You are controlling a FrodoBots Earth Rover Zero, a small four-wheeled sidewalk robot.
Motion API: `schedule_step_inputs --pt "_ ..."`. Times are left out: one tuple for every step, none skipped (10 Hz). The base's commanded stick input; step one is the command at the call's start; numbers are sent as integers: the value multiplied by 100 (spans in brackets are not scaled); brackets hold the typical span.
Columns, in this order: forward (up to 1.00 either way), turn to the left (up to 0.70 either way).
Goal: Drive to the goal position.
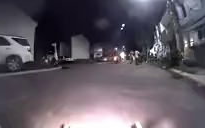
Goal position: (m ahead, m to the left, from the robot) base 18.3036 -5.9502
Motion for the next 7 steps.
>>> schedule_step_inputs --pt "100 -40" --pt "100 -40" --pt "100 -40" --pt "100 -30" --pt "100 0" --pt "100 0" --pt "100 0"
